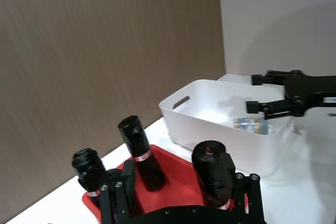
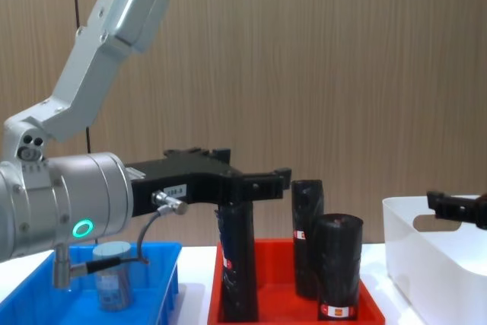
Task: Pick the cotton swabs from the blue box and place them into the white box.
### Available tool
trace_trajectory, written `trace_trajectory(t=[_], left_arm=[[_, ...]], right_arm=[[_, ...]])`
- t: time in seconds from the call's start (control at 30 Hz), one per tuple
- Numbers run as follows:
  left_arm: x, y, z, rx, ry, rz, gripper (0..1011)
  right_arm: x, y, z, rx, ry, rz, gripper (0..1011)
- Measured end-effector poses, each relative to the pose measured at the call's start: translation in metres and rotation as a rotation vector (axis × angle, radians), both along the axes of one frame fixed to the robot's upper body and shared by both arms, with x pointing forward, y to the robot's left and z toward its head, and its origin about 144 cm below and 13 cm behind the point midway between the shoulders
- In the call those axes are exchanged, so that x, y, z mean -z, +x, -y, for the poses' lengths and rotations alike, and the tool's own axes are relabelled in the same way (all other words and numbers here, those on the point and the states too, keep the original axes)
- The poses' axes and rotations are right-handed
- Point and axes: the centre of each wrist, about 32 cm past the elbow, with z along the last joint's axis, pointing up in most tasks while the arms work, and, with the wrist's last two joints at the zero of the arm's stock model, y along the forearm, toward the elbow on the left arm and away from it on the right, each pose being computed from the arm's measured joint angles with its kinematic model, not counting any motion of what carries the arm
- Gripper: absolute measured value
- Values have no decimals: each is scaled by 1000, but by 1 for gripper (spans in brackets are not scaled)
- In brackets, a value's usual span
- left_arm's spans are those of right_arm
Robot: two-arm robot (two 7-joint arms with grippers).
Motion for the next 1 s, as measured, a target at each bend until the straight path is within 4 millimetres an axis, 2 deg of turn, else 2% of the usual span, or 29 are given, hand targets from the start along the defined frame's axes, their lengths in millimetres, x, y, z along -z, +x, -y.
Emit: trace_trajectory(t=[0.57,1.0], left_arm=[[5,-17,11,-174,29,106,1004],[7,-28,18,-275,35,174,1004]], right_arm=[[-11,-48,-27,-9,107,86,1002],[-13,-56,-31,-9,125,97,1002]])
